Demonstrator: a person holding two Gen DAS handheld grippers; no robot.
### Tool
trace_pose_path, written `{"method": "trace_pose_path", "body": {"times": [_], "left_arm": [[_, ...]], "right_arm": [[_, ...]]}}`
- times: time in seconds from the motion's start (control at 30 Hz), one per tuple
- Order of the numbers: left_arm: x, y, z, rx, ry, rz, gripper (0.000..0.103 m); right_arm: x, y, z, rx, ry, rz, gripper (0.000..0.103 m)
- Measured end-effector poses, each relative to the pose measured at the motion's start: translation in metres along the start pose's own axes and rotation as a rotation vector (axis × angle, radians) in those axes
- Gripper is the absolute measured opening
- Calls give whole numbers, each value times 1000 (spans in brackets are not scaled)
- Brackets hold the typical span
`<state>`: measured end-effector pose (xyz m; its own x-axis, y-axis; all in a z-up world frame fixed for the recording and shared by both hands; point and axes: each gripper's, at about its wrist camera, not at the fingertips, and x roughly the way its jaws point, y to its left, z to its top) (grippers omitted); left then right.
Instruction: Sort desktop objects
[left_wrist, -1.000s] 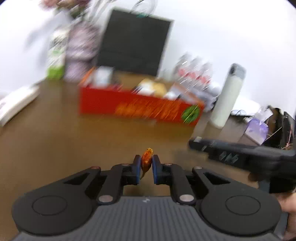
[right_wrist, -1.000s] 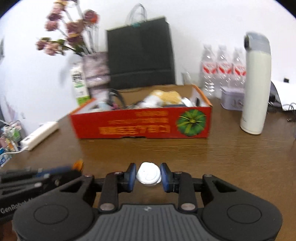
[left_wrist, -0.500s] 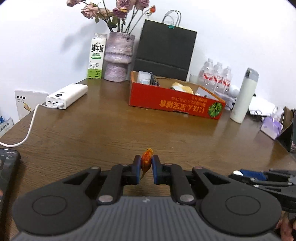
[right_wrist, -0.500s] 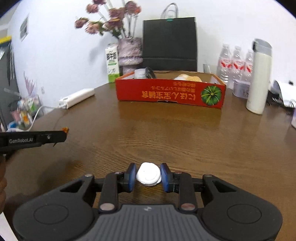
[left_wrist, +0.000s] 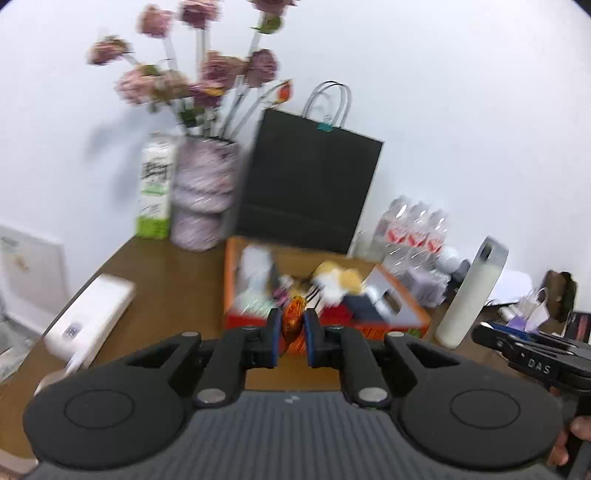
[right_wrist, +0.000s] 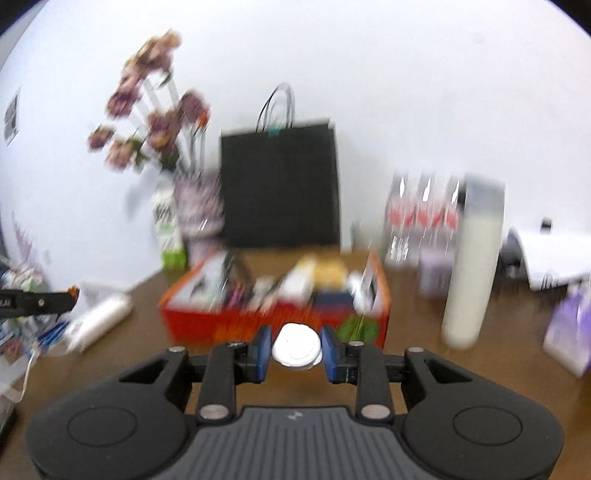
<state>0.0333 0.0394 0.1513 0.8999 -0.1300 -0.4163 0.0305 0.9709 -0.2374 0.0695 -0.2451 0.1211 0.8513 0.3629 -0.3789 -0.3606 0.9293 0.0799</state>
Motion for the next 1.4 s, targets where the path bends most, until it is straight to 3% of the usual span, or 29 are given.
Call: {"method": "trace_pose_path", "body": {"times": [0.13,0.17,0.23,0.33,0.43,0.5,0.57,0.83,0.9,0.97,1.03,1.13,1.27,1.4], "left_arm": [[71,-11,36,28,99,-29,14],[94,-16,41,65,138,-50,14],[137,-20,43,81,207,-22,13],[194,-20,38,61,301,14,13],[236,-15,28,2,394,-4,23],[247,-15,22,28,398,14,30],[248,-14,13,64,388,39,47],[228,-7,17,84,400,39,48],[219,-9,24,87,387,38,53],[210,-10,26,81,373,46,64],[200,-11,24,77,366,71,65],[180,-12,13,92,339,126,67],[136,-21,-9,116,223,143,95],[87,-26,-42,122,189,94,103]], "right_arm": [[57,-24,41,15,59,24,28],[78,-30,47,21,108,19,28],[124,-47,54,63,209,18,28],[179,-62,49,90,340,-14,28],[217,-72,31,103,468,-85,33],[220,-71,24,87,475,-85,40],[214,-67,18,90,481,-64,55],[202,-60,18,108,501,-58,62],[200,-58,21,117,503,-51,63],[194,-60,23,147,462,-26,70],[185,-59,24,185,431,-16,78],[162,-45,25,162,372,-35,80],[117,-20,9,80,246,-35,89],[77,-8,-27,65,199,-18,89]]}}
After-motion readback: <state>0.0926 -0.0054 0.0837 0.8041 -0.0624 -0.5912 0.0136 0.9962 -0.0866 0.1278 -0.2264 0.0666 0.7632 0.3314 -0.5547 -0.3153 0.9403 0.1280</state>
